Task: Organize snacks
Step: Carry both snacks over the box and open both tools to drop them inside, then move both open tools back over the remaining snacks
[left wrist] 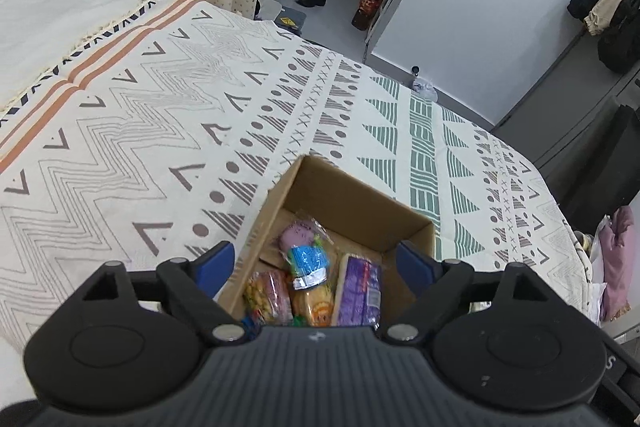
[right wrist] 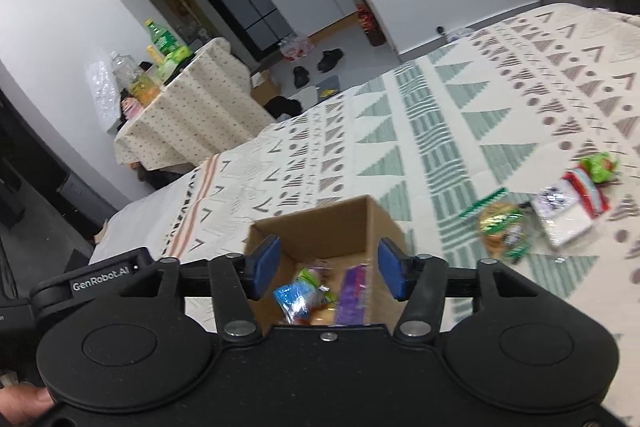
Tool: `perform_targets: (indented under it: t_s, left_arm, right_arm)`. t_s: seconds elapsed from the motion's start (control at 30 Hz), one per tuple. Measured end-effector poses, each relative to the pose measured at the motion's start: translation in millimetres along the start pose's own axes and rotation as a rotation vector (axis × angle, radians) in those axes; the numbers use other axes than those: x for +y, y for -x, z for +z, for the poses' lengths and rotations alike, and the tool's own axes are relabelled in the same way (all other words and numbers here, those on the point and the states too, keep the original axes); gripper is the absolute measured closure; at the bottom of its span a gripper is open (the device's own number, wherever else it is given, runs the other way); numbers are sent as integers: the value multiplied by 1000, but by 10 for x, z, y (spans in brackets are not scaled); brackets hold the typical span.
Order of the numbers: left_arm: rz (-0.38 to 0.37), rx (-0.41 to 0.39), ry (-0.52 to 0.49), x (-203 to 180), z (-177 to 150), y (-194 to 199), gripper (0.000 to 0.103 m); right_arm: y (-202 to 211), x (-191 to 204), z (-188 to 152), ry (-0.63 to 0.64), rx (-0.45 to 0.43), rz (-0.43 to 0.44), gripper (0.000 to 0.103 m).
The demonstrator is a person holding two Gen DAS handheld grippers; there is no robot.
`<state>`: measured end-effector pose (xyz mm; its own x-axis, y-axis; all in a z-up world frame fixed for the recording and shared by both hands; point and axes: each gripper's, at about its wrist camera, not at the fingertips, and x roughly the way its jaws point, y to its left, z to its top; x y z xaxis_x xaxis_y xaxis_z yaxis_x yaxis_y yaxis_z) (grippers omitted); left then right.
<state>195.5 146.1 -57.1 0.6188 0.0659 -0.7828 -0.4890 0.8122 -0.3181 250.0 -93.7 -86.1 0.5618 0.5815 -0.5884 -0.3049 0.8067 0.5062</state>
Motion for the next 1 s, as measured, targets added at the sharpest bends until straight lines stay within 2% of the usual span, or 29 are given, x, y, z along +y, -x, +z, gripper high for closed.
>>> perform_targets:
  t_s: [0.3, 0.7, 1.0]
  left_arm:
    - [-31, 1, -60, -272, -229, 112, 10]
    - [-41, 13, -133, -662, -517, 164, 9]
    - [-80, 46, -170, -988, -689, 143, 6]
  right_arm:
    - [367, -301, -58, -13, -50, -44, 25]
    - [722, -727, -108, -29, -78, -81, 13]
    - [953, -1096, -105, -43, -92, -100, 8]
